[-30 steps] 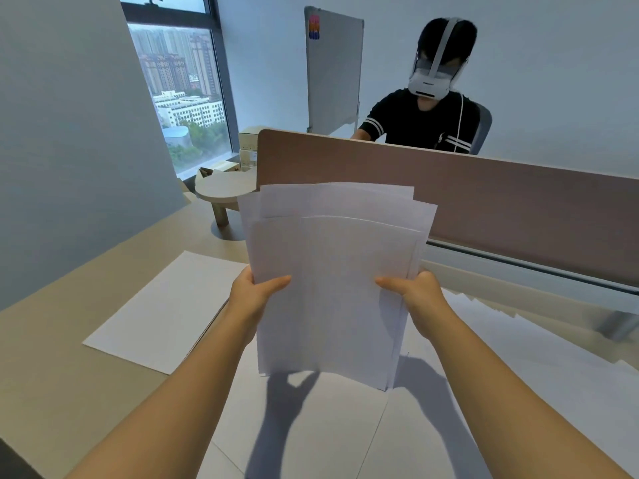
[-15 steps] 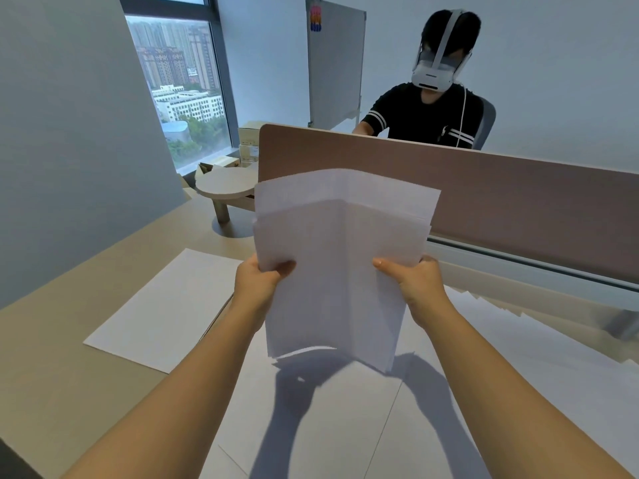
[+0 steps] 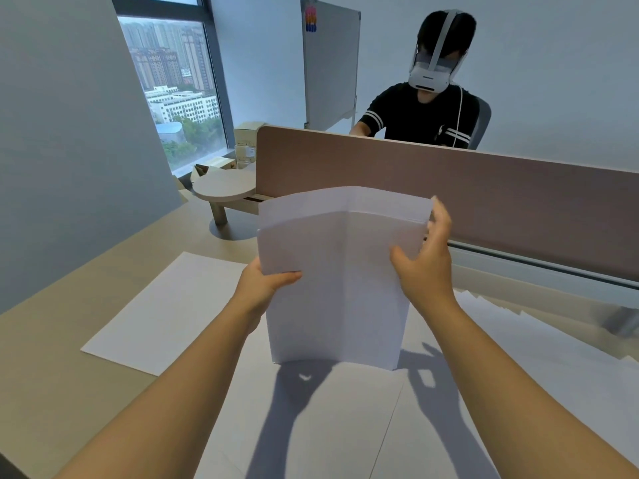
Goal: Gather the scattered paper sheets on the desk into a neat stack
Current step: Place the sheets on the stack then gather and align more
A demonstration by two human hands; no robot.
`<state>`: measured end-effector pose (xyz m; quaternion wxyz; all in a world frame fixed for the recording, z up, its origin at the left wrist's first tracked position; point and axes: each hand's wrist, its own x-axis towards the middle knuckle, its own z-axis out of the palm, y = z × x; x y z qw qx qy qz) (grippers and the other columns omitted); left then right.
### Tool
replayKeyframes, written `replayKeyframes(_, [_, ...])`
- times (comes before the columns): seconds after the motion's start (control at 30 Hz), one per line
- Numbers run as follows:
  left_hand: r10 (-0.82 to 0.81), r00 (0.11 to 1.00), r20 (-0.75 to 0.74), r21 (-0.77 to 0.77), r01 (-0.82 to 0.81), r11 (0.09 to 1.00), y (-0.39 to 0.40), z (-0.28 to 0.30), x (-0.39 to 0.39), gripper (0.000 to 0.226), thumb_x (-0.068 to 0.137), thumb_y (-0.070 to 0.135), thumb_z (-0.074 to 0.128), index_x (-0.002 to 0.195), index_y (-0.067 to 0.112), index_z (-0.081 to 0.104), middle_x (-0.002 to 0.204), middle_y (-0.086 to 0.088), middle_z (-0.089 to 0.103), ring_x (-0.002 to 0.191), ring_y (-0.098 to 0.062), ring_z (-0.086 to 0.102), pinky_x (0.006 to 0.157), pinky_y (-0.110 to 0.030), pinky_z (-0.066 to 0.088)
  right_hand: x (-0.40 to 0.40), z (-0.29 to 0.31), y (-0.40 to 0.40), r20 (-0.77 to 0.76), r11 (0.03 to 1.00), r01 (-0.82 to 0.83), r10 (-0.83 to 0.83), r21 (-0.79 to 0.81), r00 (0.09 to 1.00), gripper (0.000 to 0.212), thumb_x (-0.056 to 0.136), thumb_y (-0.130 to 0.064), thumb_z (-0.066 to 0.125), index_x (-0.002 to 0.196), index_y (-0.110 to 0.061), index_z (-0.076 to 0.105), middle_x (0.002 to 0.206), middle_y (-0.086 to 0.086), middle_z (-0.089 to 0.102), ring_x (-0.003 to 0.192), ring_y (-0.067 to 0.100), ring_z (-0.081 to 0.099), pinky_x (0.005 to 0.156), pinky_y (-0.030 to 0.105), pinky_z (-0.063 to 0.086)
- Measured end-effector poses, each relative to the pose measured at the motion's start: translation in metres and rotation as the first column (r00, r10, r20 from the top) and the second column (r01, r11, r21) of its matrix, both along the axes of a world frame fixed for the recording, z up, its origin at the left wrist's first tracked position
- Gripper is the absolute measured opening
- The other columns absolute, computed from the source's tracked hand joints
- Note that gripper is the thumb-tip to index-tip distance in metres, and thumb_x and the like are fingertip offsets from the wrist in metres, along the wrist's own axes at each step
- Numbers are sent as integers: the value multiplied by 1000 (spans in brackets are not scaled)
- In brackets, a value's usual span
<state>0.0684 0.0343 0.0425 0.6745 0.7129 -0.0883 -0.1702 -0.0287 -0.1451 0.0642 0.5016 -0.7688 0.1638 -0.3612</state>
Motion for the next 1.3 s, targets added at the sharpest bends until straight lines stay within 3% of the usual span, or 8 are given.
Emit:
replayKeyframes(0.07, [10,1000,-15,6,-10,1000,1,-4,2,50,81,3,64,128,9,49,117,-12,59,108,-31,55,93,-44,47,-2,4,0,-7,974,48,-50,-223,999,82,86,-1,58,143,-33,8,145,1,31,114,11,44,93,16,42])
replayKeyframes(0.17, [30,999,-40,-24,-31,999,3,-6,5,51,78,0,66,127,6,51,118,-13,61,107,-32,58,93,-44,48,-1,13,-3,-45,886,91,-125,-455,991,76,87,-4,58,131,-44,11,137,11,37,83,12,44,70,26,48])
replayKeyframes(0.33, [48,998,-31,-30,-49,998,3,-3,7,37,82,11,64,117,13,53,108,-7,60,101,-28,57,85,-41,49,2,11,-11,-82,862,58,-114,-503,990,33,88,-7,56,120,-14,58,125,10,48,91,17,50,61,1,33])
replayKeyframes(0.57, [116,992,-49,-181,-123,976,-5,21,9,19,92,39,45,83,26,55,85,1,61,82,-17,58,80,-38,49,4,11,-8,-9,992,-35,35,-118,999,53,82,-7,66,129,-18,44,104,-8,52,91,4,50,73,2,43])
replayKeyframes(0.67, [195,978,-76,-215,-207,954,-12,36,14,29,91,48,42,78,25,53,81,1,58,77,-15,56,74,-32,46,5,8,-8,-25,991,-60,63,122,998,40,78,-6,70,111,-19,53,103,-3,54,95,14,51,79,25,49])
replayKeyframes(0.87, [223,975,-19,-150,-223,963,-17,38,13,31,96,31,36,69,19,44,72,0,46,66,-10,44,61,-24,35,3,0,-9,-17,922,-128,144,365,989,23,79,-3,67,85,-22,54,81,-8,56,73,7,54,65,22,48])
replayKeyframes(1.1, [160,983,90,-160,-144,977,-10,19,17,11,91,29,50,95,18,52,84,3,57,77,-12,55,67,-27,49,3,-28,-15,-209,854,-47,180,518,961,24,82,-8,65,101,-13,51,94,2,57,88,21,54,83,38,46])
replayKeyframes(1.3, [7,997,-73,-42,-10,999,-1,-45,17,46,67,10,77,109,14,58,97,0,66,93,-25,61,82,-35,49,3,-58,-18,-273,806,-44,251,590,929,23,79,-4,67,95,-15,54,95,5,60,91,26,57,89,42,47])
